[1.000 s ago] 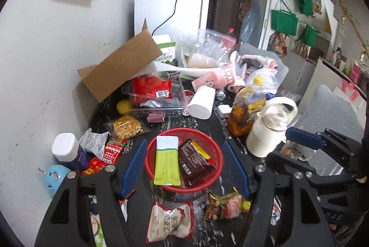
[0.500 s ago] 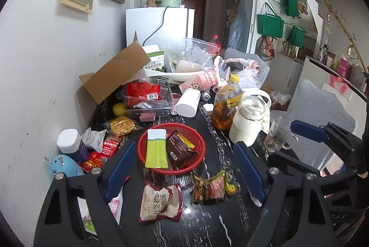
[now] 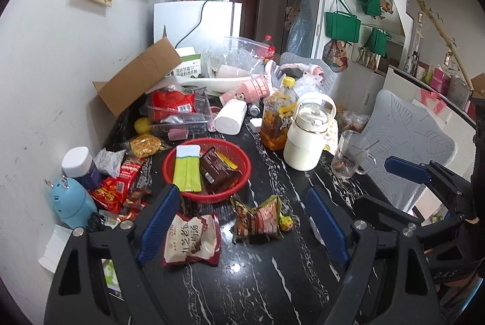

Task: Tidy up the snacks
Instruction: 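Move both open grippers back from the basket toward the remaining packets, then grasp the white printed bag with the left gripper while the right grasps the white peanut packet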

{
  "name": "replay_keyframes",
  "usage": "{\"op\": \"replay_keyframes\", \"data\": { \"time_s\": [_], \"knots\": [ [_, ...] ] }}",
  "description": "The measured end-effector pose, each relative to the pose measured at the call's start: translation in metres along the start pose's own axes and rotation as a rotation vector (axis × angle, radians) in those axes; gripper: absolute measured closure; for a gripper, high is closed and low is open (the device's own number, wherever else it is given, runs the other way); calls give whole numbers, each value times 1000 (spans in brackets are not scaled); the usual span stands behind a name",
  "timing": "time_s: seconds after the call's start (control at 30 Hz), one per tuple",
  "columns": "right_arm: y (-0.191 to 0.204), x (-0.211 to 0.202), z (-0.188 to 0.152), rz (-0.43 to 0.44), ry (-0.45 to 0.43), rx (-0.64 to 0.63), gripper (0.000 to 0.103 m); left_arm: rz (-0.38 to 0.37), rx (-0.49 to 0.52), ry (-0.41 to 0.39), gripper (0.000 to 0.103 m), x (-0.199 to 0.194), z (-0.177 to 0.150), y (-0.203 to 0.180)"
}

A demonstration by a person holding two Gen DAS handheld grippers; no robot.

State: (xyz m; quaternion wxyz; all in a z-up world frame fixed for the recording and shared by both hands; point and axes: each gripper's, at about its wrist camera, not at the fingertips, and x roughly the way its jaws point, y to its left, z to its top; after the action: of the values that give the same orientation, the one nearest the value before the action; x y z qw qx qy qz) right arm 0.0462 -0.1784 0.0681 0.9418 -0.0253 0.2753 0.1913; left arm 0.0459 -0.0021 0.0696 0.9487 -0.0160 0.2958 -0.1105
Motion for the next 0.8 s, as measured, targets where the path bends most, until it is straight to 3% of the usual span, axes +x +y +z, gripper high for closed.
{"op": "replay_keyframes", "data": {
  "time_s": [0.4,0.8],
  "knots": [
    [-16,22,-52,-9,92,61,11,-72,-37,109,18,39,-48,-6],
    [-43,51,-93,-60,172,133,11,-45,-90,187,18,77,-86,-2]
  ]
}}
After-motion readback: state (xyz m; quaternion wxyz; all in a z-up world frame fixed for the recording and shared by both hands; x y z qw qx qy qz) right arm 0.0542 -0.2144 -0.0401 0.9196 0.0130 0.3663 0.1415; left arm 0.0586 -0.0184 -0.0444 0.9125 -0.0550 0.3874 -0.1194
